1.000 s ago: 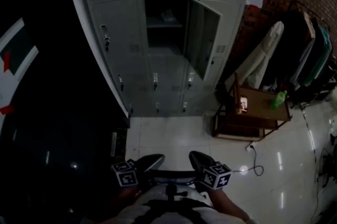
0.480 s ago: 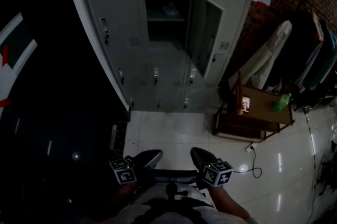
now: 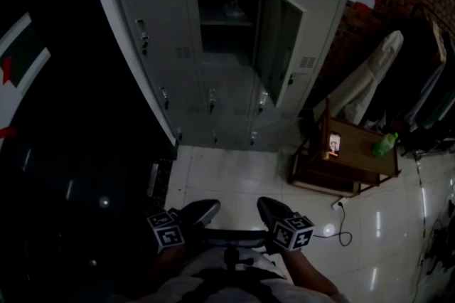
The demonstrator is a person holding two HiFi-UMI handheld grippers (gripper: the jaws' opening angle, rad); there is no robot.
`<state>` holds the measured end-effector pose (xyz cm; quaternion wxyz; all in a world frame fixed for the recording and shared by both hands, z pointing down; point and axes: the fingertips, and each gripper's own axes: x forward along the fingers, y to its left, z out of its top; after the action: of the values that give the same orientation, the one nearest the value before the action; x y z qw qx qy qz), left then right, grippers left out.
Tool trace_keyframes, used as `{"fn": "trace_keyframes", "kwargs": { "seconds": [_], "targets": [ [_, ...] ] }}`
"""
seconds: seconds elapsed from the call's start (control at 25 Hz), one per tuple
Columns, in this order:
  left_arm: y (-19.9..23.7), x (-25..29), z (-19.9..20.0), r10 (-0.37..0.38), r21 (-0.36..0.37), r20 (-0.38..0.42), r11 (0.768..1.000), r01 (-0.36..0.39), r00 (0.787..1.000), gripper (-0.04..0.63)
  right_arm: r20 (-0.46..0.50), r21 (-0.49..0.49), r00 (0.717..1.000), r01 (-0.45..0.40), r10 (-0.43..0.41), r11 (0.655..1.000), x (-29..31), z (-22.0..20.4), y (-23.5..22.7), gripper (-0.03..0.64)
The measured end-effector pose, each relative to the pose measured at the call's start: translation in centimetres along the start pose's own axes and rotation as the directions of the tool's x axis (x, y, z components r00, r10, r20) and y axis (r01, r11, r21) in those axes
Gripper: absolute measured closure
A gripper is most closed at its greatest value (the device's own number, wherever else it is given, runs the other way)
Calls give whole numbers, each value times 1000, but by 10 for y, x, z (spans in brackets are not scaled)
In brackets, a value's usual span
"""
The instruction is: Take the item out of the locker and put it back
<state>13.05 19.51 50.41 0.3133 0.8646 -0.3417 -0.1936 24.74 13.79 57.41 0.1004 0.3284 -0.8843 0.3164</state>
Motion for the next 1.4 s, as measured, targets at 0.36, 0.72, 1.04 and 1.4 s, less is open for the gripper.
{"fn": "trace_keyframes", "kwargs": {
  "seconds": [0.36,0.72,1.04,1.4],
  "targets": [
    [9,5,23,18,28,44,999,-19,999,595,-22,-19,1000,-8,8,1000,18,8,-12,580],
    [45,12,59,-1,25,57,1000,0,998,595,11,-38,1000,-11,12,999,57,39,-8,580],
    [107,36,135,-67,27,20,997,67,998,595,33,-34,999,26,-24,999,136,95,-8,580],
    [185,58,251,-115,76,-61,990,119,992,595,158,-99,984,100,-84,990,242,217,13,580]
  ]
}}
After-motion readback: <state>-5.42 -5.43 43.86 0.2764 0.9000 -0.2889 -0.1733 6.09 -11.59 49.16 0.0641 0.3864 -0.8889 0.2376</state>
